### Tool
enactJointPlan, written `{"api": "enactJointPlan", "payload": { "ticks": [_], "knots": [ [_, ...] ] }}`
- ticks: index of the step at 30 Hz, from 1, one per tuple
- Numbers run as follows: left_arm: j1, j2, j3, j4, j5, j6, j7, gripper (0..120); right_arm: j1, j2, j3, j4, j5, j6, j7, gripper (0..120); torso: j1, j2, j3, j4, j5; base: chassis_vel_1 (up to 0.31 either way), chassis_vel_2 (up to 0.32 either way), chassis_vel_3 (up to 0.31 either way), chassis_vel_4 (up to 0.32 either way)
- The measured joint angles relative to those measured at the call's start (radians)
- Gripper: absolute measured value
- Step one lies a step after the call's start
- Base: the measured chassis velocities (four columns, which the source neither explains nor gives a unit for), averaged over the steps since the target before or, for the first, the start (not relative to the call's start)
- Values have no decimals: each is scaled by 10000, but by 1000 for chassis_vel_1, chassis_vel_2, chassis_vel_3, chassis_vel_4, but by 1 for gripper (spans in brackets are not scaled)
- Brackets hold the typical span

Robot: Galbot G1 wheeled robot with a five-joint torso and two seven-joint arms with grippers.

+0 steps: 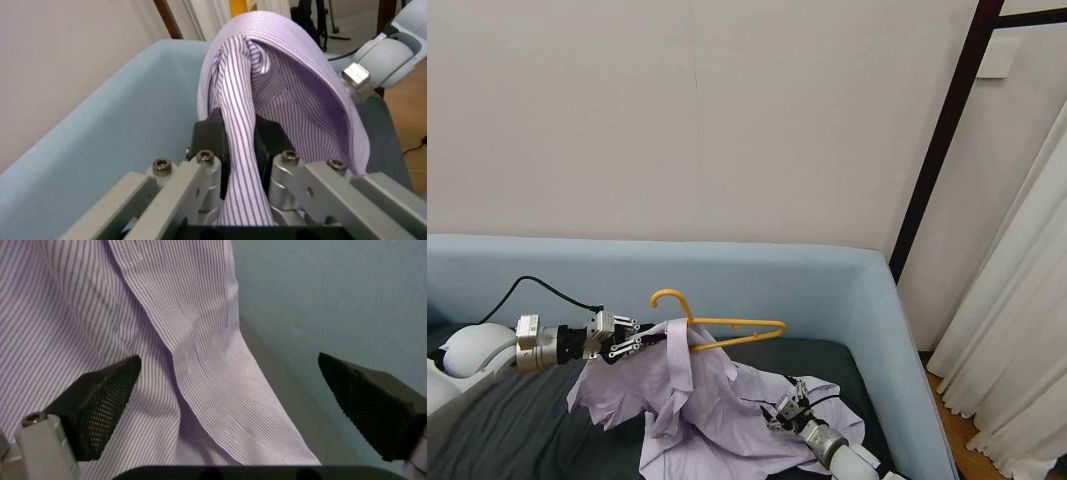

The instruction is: Pick up the clothes from the sofa and hang them on the clothes hanger.

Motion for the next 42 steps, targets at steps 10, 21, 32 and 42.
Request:
{"api": "enactJointPlan", "payload": {
  "ticks": [10, 21, 32, 42],
  "knots": [
    [23, 21, -2, -13, -11, 0, 14, 8, 232, 156, -18, -289, -83, 0, 157, 100, -1, 1, 0, 1, 0, 0, 0, 0, 0],
    [-2, -13, 15, -37, -44, 61, 11, 8, 374, 344, -99, -617, -294, 237, 228, 77, 0, 2, 0, 0, 0, 0, 0, 0, 0],
    [-12, 3, 15, -2, -67, 62, 24, 8, 268, 394, -87, -607, -341, 368, 336, 34, 0, 1, 0, 0, 1, 0, 0, 0, 0],
    [41, -36, 10, 3, -73, 70, 30, 8, 75, 231, -36, -383, -247, 394, 378, 0, 0, 1, 0, 0, 1, 0, 0, 0, 0]
  ]
}}
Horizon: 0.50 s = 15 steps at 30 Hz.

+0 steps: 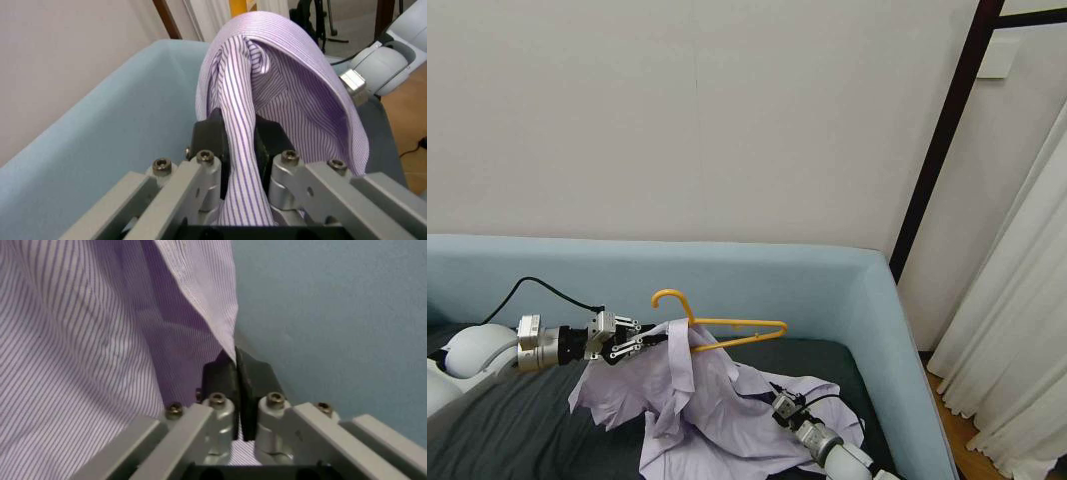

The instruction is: Pick up the clothes from the sofa and hang them on the clothes hanger.

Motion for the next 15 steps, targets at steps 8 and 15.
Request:
{"api": "enactJointPlan", "payload": {
  "ticks": [8, 15],
  "knots": [
    [14, 19, -77, -52, 0, -11, 31, 8, -43, -201, 5, 321, 644, -117, 8, 0, 0, 0, 0, 0, 1, 0, 0, 0, 0],
    [41, 212, -159, -213, 142, -165, 276, 8, -222, -866, 651, 1872, 3831, -1589, 213, 0, 0, -1, 0, 0, 1, 0, 0, 0, 0]
  ]
}}
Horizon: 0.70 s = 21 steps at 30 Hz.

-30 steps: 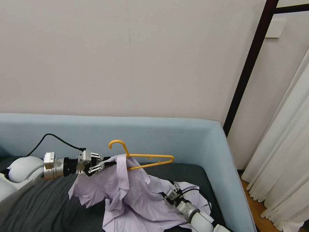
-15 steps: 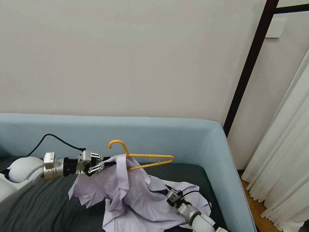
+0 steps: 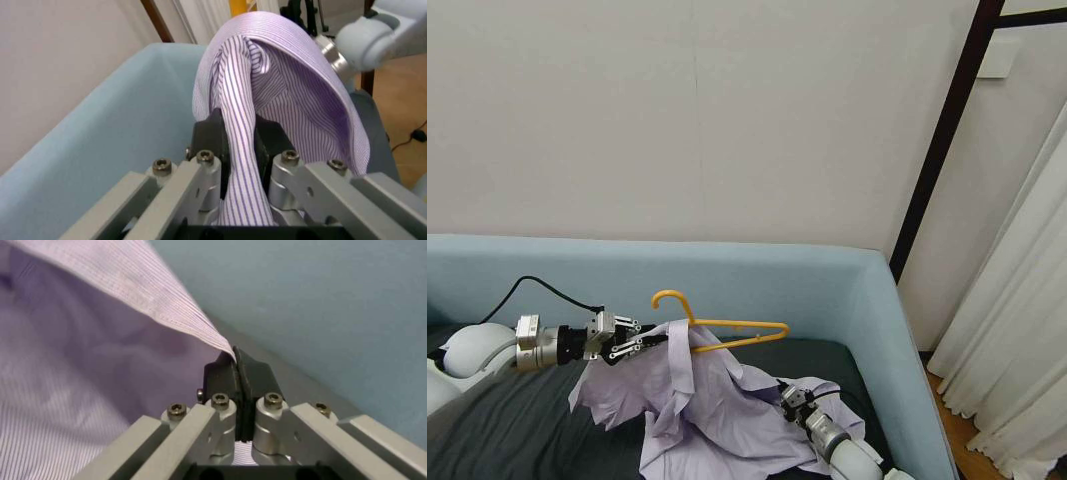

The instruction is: Pick up the clothes from the sofa and hang them on the clothes hanger.

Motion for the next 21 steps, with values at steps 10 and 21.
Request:
{"api": "enactJointPlan", "payload": {
  "ticks": [10, 21],
  "knots": [
    [-89, 155, -88, -44, 943, -435, 420, 8, 656, -703, 979, 1489, 2631, -1648, 441, 0, 0, 0, 0, 1, 0, 0, 0, 0, 0],
    [-4, 208, -483, -83, 2910, -947, 336, 8, 435, -1283, 2134, 3162, 3855, -2397, 966, 0, 1, 0, 0, 0, -1, 0, 0, 0, 0]
  ]
}}
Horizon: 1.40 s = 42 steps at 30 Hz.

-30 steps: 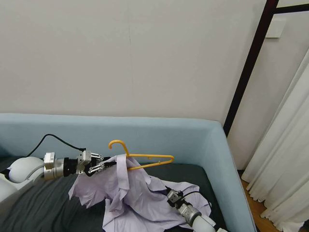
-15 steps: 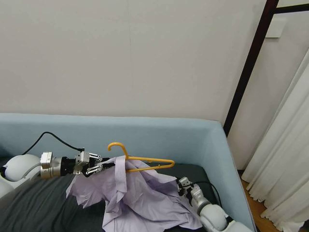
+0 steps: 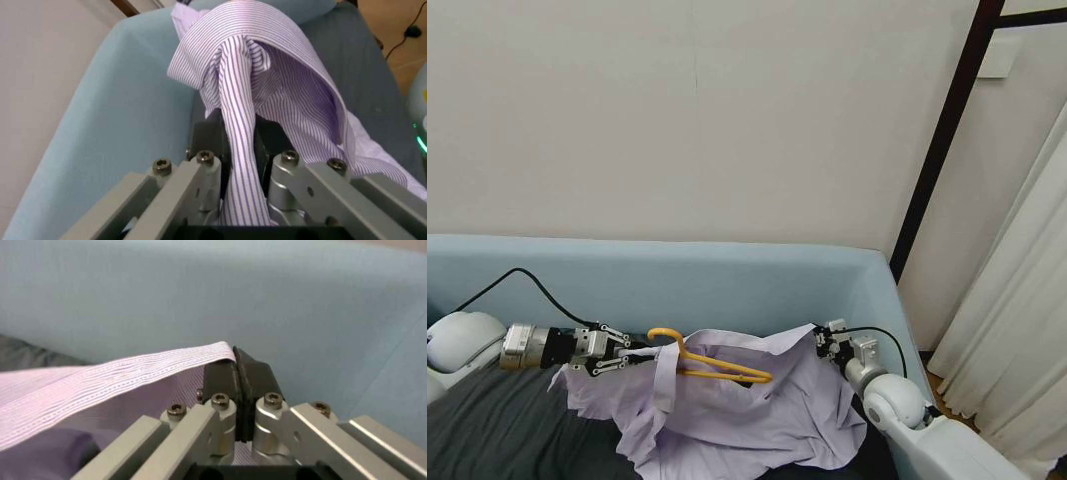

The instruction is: Pick up the clothes from the sofa and hang them on the clothes hanger.

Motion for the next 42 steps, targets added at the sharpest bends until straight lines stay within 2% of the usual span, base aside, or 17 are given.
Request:
{"api": "enactJointPlan", "payload": {
  "ticks": [6, 11, 14, 21, 26, 32, 34, 35, 39, 40, 42],
  "knots": [
    [-1, -146, -52, 69, 500, 73, -303, 8, -203, -587, 398, 1255, 640, -325, 356, 0, 0, 0, 0, 0, 0, 0, 0, 0, 0],
    [-32, -336, -55, 148, 944, 521, -1177, 8, -564, -1311, 853, 2650, 1509, -641, 708, 0, 0, 0, -1, -1, -2, 0, 0, 0, 0],
    [-121, -490, 124, 87, 855, 1055, -1806, 8, -835, -1625, 1084, 3635, 1974, -890, 1061, 0, 0, 1, 0, -1, -1, 0, 0, 0, 0],
    [-270, -629, 469, -138, 810, 1492, -2213, 8, -722, -1941, 1105, 4668, 2718, -1269, 1520, 0, 0, 1, 0, 3, 0, 0, 0, 0, 0],
    [-577, -866, 1082, -245, 693, 1811, -2434, 8, -452, -2399, 1177, 5294, 3416, -1400, 1760, 0, 0, 1, -1, 0, 1, 0, 0, 0, 0],
    [-1063, -1422, 2183, -22, 234, 2202, -2878, 8, -228, -2758, 1208, 6035, 3848, -1480, 1890, 0, 0, 1, -1, 1, 1, 0, 0, 0, 0],
    [-1482, -1926, 2888, 233, 134, 2301, -3022, 8, -79, -2861, 1192, 6381, 4012, -1566, 1981, 0, -1, 1, 0, 1, -3, 0, 0, 0, 0],
    [-1482, -1926, 2888, 233, 134, 2301, -3022, 8, -79, -2861, 1192, 6381, 4012, -1566, 1981, 0, -1, 1, 0, 1, -3, 0, 0, 0, 0],
    [-2616, -2920, 3834, 821, -55, 2469, -3361, 8, -374, -3154, 1252, 6831, 4104, -1616, 1998, 0, 0, 0, 0, 0, -1, 0, 0, 0, 0],
    [-2616, -2920, 3834, 821, -55, 2469, -3361, 8, -374, -3154, 1252, 6831, 4104, -1616, 1998, 0, 0, 0, 0, 0, -1, 0, 0, 0, 0],
    [-3219, -3402, 4151, 1165, -402, 2579, -3555, 8, -650, -3287, 1271, 7032, 4010, -1616, 1937, 0, 0, 1, 0, -5, 3, 0, 0, 0, 0]
  ]
}}
